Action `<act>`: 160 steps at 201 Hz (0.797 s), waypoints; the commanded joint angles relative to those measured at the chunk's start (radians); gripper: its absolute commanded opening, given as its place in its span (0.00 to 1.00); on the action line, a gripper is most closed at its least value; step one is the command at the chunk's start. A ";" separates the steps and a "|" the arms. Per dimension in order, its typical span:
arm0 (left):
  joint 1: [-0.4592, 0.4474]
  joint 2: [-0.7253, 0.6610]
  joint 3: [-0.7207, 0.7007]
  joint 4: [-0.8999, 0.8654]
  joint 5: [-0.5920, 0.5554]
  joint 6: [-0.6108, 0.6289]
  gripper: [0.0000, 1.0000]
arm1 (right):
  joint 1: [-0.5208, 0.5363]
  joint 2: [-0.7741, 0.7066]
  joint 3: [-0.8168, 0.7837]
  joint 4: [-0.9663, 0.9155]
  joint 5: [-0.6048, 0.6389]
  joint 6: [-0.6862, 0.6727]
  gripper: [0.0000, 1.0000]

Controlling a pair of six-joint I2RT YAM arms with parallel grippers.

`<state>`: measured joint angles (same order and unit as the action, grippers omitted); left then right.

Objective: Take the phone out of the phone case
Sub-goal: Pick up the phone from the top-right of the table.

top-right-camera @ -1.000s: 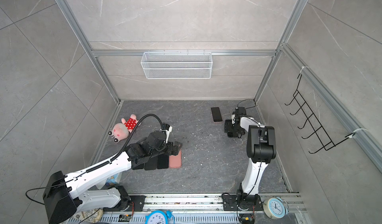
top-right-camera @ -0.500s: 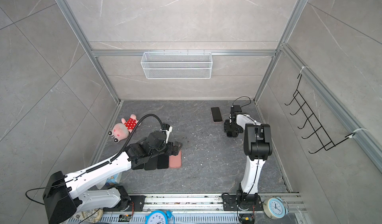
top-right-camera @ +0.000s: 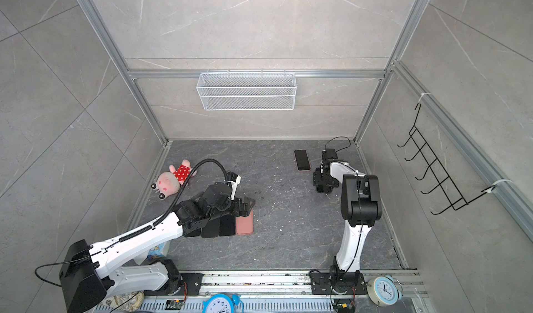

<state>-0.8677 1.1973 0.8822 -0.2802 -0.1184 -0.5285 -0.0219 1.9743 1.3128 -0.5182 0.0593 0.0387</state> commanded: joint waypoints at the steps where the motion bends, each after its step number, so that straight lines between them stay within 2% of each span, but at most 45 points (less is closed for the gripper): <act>1: 0.006 -0.031 -0.011 0.061 0.026 -0.023 0.96 | 0.014 -0.071 -0.074 -0.027 -0.034 0.047 0.33; 67: 0.005 0.016 -0.046 0.204 0.084 -0.109 0.96 | 0.070 -0.316 -0.297 0.076 -0.171 0.141 0.22; 160: 0.009 0.149 -0.099 0.465 0.158 -0.283 0.95 | 0.343 -0.621 -0.525 0.197 -0.374 0.230 0.19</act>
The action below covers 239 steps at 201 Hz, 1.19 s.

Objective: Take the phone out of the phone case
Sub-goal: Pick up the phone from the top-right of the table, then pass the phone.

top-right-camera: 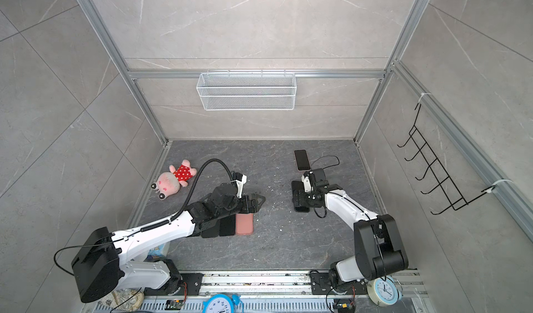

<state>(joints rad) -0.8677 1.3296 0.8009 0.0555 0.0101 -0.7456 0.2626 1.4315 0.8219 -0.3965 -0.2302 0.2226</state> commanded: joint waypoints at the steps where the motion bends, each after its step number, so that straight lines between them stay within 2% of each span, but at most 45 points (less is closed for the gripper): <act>1: 0.009 0.018 -0.018 0.133 0.030 -0.067 0.95 | 0.064 -0.082 -0.035 0.075 -0.086 0.048 0.19; 41: 0.016 0.073 -0.045 0.254 0.069 -0.130 0.94 | 0.193 -0.136 -0.043 0.082 -0.139 0.076 0.19; 71: 0.034 0.110 -0.072 0.355 0.112 -0.170 0.87 | 0.266 -0.148 -0.037 0.091 -0.156 0.101 0.19; 112: 0.058 0.156 -0.093 0.445 0.169 -0.211 0.68 | 0.340 -0.126 0.002 0.066 -0.128 0.100 0.19; 116: 0.058 0.159 -0.093 0.448 0.171 -0.215 0.63 | 0.344 -0.124 0.004 0.067 -0.126 0.101 0.19; 128: 0.059 0.170 -0.094 0.461 0.180 -0.220 0.57 | 0.355 -0.116 0.011 0.068 -0.123 0.101 0.19; 175: 0.062 0.190 -0.104 0.489 0.203 -0.243 0.35 | 0.373 -0.100 0.022 0.070 -0.108 0.101 0.18; 213: 0.062 0.203 -0.116 0.494 0.208 -0.257 0.12 | 0.376 -0.092 0.030 0.065 -0.096 0.098 0.17; 239: 0.062 0.202 -0.124 0.503 0.209 -0.268 0.05 | 0.378 -0.088 0.032 0.061 -0.089 0.095 0.17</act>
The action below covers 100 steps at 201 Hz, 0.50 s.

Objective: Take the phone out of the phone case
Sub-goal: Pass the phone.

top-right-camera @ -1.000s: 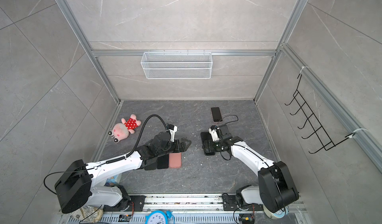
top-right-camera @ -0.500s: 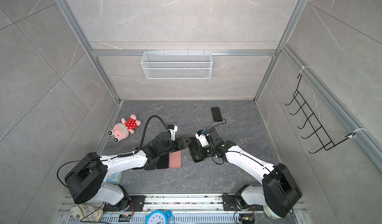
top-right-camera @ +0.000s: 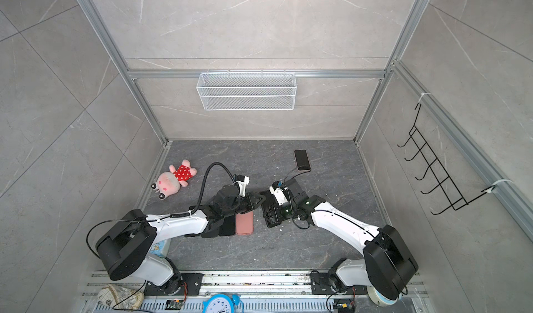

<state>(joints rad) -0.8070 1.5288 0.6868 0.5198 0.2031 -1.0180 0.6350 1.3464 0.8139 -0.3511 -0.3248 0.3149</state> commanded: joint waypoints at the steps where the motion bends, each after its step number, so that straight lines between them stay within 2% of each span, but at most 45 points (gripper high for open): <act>1: 0.002 0.003 -0.010 0.039 0.016 0.004 0.04 | 0.005 -0.003 0.040 0.015 0.006 0.003 0.17; 23: 0.003 -0.009 -0.012 0.043 0.015 0.003 0.00 | 0.009 -0.012 0.034 0.024 0.019 0.011 0.20; 31: 0.004 -0.021 -0.014 0.044 0.011 0.001 0.00 | 0.009 -0.023 0.029 0.032 0.027 0.020 0.28; 45: 0.010 -0.049 -0.023 0.039 -0.005 0.000 0.00 | 0.012 -0.065 0.007 0.065 0.026 0.047 0.49; 56: 0.024 -0.084 -0.035 0.039 -0.021 -0.005 0.00 | 0.014 -0.118 -0.020 0.107 0.025 0.081 0.61; 81: 0.071 -0.203 -0.066 0.028 -0.074 -0.019 0.00 | 0.014 -0.257 -0.094 0.213 0.026 0.188 0.78; 100: 0.096 -0.302 -0.082 0.028 -0.136 -0.018 0.00 | 0.015 -0.344 -0.164 0.345 0.000 0.303 0.85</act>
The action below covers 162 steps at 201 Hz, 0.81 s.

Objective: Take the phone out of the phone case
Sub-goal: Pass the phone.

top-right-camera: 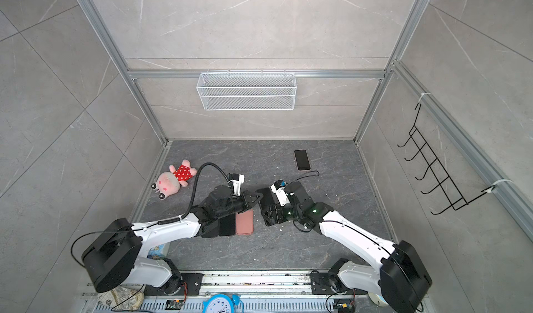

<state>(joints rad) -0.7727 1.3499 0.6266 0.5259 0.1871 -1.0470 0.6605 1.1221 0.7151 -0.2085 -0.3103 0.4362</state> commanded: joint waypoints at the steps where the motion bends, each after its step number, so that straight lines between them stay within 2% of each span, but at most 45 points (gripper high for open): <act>1: 0.063 -0.128 -0.023 0.022 -0.123 0.010 0.00 | -0.010 -0.123 -0.070 0.211 -0.018 0.190 0.85; 47: 0.073 -0.255 -0.021 0.146 -0.178 -0.026 0.00 | -0.004 -0.192 -0.210 0.584 -0.092 0.431 0.86; 97: 0.073 -0.231 -0.050 0.364 -0.182 -0.161 0.00 | 0.017 -0.180 -0.282 0.863 -0.100 0.561 0.81; 135: 0.073 -0.195 -0.077 0.484 -0.202 -0.225 0.00 | 0.041 -0.148 -0.291 0.921 -0.103 0.582 0.75; 162: 0.072 -0.187 -0.076 0.497 -0.207 -0.242 0.00 | 0.054 -0.119 -0.302 0.979 -0.106 0.595 0.69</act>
<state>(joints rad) -0.6968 1.1706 0.5301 0.8429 0.0021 -1.2392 0.7017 0.9787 0.4324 0.6640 -0.4011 1.0012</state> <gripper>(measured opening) 0.118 0.713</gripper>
